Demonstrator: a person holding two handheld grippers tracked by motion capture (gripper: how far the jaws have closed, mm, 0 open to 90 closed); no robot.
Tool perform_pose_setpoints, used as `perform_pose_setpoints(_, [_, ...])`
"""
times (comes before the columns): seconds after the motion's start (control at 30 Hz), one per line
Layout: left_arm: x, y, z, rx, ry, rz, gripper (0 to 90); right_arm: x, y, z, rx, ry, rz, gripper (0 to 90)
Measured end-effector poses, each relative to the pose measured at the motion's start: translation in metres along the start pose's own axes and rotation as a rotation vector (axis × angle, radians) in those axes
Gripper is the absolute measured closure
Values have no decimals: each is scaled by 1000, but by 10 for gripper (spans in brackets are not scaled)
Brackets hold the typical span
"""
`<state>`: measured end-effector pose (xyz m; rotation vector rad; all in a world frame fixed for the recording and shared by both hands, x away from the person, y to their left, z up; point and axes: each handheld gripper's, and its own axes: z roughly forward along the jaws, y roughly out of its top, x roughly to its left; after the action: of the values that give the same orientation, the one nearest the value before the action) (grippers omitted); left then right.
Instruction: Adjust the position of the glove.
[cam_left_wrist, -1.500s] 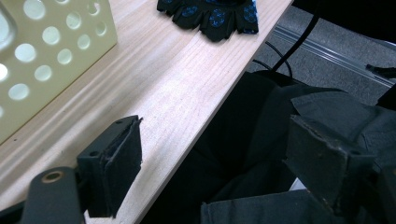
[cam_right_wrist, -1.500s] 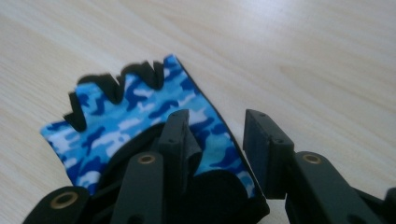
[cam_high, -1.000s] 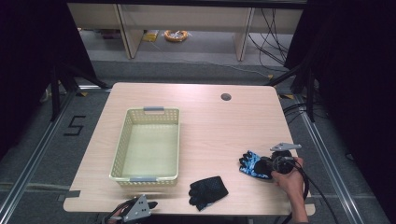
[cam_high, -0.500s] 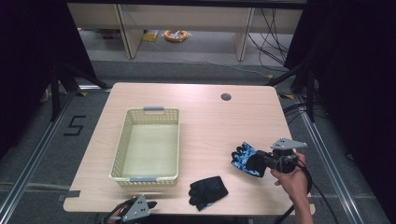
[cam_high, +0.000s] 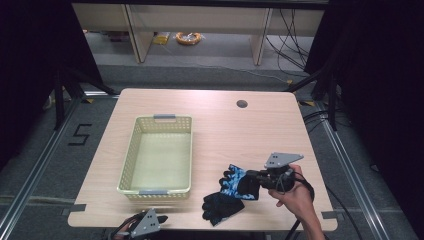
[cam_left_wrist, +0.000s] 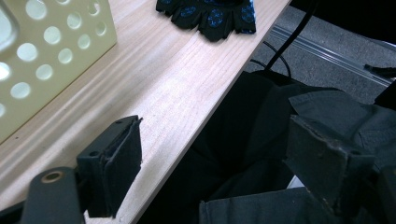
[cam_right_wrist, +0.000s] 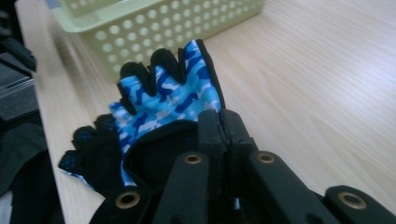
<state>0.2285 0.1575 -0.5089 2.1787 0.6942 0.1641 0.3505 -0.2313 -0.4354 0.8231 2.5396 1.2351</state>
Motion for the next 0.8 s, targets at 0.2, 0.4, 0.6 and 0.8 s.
perform_pose_setpoints(0.2, [0, 0, 0, -1, 0, 0, 183, 12, 2, 19, 39, 92, -70, 889])
perform_pose_setpoints(0.4, [-1, 0, 0, -8, 0, -12, 183, 24, 4, 28, 67, 159, -102, 889])
perform_pose_setpoints(0.6, [-2, 0, 1, -1, -6, -9, 183, 30, 6, 39, 93, 215, -157, 889])
perform_pose_setpoints(0.8, [-3, 0, 5, 1, -7, -2, 184, 34, 6, 56, 155, 243, -190, 888])
